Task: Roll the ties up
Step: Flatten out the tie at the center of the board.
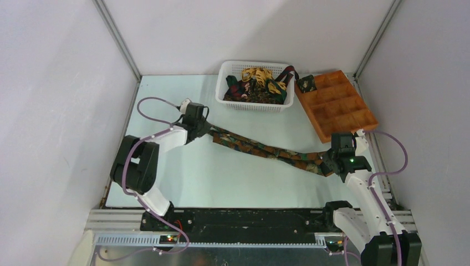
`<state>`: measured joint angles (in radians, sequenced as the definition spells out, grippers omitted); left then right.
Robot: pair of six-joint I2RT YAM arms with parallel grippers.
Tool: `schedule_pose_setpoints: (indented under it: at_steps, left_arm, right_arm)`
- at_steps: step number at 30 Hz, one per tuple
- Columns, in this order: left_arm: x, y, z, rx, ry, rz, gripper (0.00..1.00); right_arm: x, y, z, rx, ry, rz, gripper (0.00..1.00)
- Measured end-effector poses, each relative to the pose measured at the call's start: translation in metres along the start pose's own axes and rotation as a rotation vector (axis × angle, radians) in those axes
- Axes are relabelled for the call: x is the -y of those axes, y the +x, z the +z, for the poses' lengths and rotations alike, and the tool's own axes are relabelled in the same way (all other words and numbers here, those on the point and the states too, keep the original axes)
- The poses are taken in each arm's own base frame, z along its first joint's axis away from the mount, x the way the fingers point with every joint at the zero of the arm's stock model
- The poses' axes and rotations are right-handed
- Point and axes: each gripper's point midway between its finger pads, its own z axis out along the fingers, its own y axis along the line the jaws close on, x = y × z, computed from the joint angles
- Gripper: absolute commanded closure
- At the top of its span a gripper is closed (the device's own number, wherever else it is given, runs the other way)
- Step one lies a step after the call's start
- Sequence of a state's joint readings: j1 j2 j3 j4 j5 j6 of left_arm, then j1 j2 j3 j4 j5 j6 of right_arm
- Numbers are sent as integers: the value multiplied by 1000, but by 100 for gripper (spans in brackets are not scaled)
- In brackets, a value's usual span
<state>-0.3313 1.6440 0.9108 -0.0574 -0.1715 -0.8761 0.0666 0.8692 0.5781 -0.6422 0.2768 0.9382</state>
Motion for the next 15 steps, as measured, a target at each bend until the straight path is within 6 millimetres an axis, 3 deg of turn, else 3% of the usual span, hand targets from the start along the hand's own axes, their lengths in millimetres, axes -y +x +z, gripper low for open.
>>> schedule_pose_setpoints:
  at_steps: [6, 15]
  left_arm:
    - [0, 5, 11, -10, -10, -11, 100]
    - [12, -4, 25, -1, -2, -13, 100]
  right_arm:
    - [0, 0, 0, -2, -1, -4, 100]
    - [0, 0, 0, -4, -2, -4, 100]
